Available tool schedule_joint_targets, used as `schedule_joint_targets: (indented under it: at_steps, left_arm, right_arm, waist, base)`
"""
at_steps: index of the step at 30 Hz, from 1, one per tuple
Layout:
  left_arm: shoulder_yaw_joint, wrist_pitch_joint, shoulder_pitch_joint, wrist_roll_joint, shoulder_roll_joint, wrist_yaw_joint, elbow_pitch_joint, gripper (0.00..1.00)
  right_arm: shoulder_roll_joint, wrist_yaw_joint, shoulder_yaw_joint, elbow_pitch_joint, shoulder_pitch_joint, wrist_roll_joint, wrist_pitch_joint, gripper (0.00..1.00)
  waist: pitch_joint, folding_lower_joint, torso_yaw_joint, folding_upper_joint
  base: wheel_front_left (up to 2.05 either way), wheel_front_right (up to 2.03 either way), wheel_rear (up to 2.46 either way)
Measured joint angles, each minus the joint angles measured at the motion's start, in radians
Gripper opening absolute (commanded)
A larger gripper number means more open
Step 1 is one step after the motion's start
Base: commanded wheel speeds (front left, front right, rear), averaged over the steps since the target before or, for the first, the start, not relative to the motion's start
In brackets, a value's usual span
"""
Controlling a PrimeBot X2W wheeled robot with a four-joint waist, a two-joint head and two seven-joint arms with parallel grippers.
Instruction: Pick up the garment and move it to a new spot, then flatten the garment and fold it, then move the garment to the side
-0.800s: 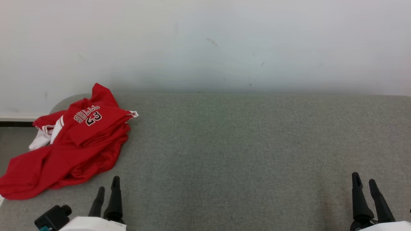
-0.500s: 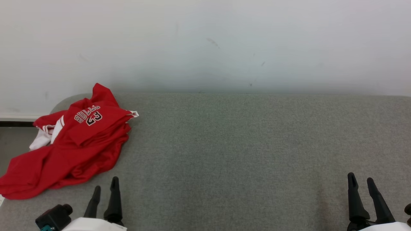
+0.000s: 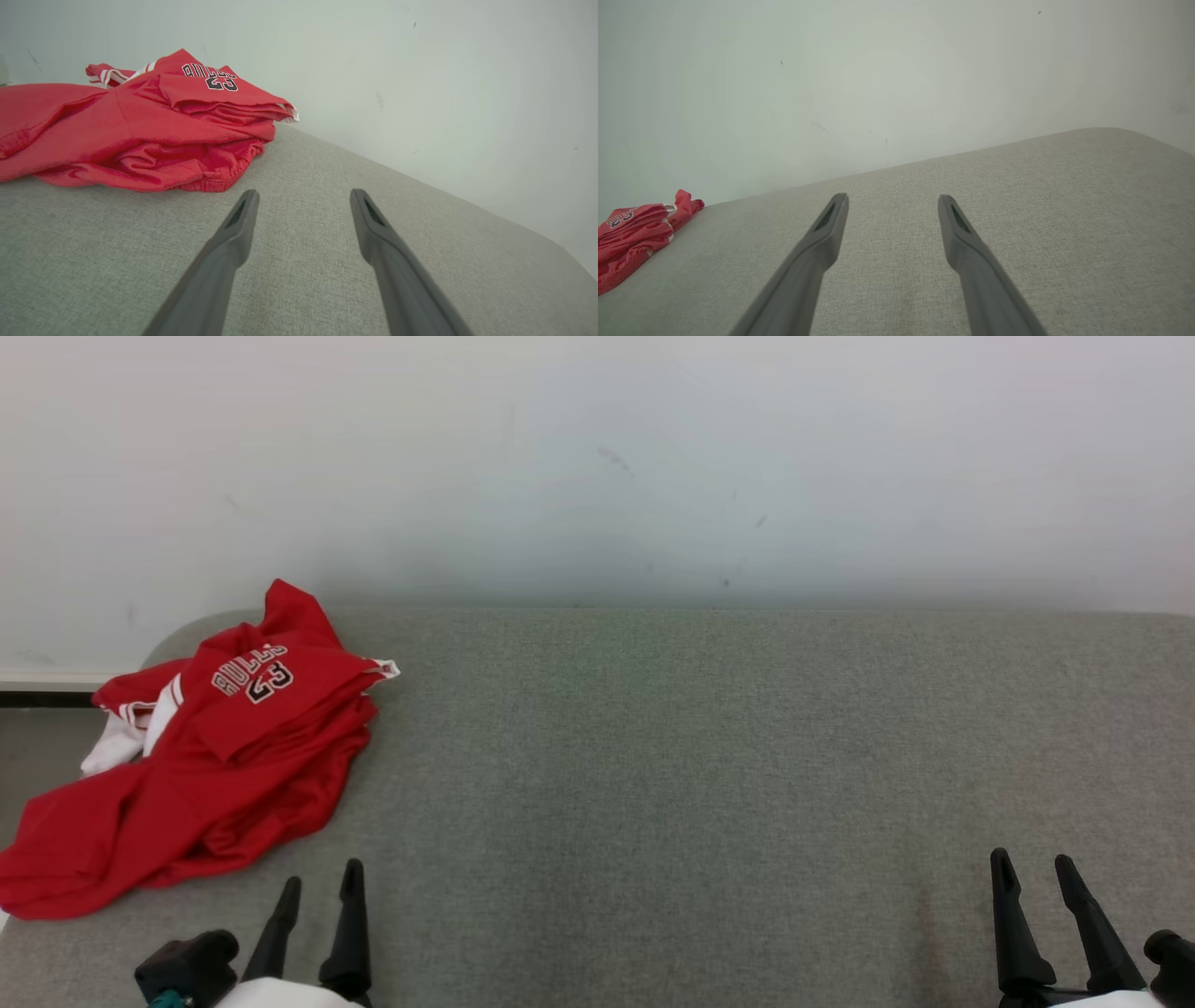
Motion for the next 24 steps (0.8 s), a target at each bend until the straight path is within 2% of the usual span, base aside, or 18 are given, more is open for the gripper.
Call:
schedule_joint_targets:
  at_steps: [9, 24]
  left_arm:
    - [-0.015, -0.019, 0.003, 0.078, 0.006, -0.023, 0.017, 1.00]
    - [-0.030, -0.053, 0.014, 0.209, 0.012, -0.027, 0.036, 1.00]
  right_arm:
    - [-0.002, 0.000, 0.004, 0.012, 0.001, -0.080, -0.021, 1.00]
    - [-0.001, 0.000, 0.003, 0.028, 0.010, -0.185, -0.054, 1.00]
  waist:
    - [-0.001, -0.0001, -0.001, 0.0000]
    - [-0.004, 0.0000, -0.002, 0.0000]
  base:
    - [0.00, 0.00, 0.00]
    - [0.00, 0.00, 0.00]
